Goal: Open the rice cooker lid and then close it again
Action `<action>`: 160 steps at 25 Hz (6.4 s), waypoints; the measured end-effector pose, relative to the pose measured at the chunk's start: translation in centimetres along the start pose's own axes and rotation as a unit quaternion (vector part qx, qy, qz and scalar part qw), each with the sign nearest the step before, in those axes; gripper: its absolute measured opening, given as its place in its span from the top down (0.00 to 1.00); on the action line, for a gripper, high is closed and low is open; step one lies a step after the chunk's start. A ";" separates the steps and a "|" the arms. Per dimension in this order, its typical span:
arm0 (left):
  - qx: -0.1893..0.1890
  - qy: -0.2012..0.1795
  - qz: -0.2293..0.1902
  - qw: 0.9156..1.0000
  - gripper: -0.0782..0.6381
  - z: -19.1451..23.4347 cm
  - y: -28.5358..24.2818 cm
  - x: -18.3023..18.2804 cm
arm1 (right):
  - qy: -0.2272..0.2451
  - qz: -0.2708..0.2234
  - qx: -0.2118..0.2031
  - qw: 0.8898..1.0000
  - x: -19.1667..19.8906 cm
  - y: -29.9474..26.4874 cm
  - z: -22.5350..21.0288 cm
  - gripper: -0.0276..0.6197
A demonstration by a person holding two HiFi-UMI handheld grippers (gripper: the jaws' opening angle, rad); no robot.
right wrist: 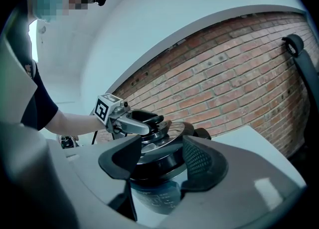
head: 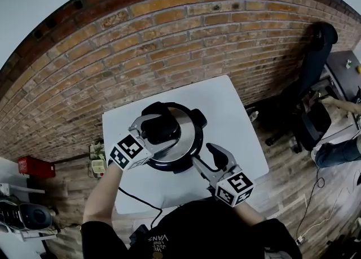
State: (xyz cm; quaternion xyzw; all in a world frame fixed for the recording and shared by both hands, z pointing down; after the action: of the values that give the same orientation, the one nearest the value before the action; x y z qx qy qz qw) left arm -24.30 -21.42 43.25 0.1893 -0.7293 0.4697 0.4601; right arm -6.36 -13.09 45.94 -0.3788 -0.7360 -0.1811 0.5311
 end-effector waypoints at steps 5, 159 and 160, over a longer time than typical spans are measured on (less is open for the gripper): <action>0.027 0.003 0.015 1.000 0.44 0.2 -0.8 -0.2 | -0.007 -0.003 0.016 1.000 0.0 0.8 -1.2 0.57; 0.060 -0.010 0.025 0.998 0.49 0.6 0.0 -1.6 | -0.081 -0.066 0.066 0.992 -2.3 7.4 -6.4 0.58; 0.064 -0.014 0.023 0.998 0.49 0.5 0.0 -1.6 | -0.081 -0.065 0.065 0.992 -2.2 7.3 -6.3 0.58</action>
State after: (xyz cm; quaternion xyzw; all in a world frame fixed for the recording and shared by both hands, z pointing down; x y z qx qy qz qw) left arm -23.78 -22.13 41.83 0.2078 -0.7084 0.5230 0.4260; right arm 3.52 -13.34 45.23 -0.3079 -0.8101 -0.1354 0.4802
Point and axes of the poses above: the fingertips, and each gripper's own axes: y backward along the fingers, z to its left, x out of its underside, the point moved 6 cm from there along y, backward along the fingers, and after that the axes turned 1 degree about -x, right-handed, at the moved point
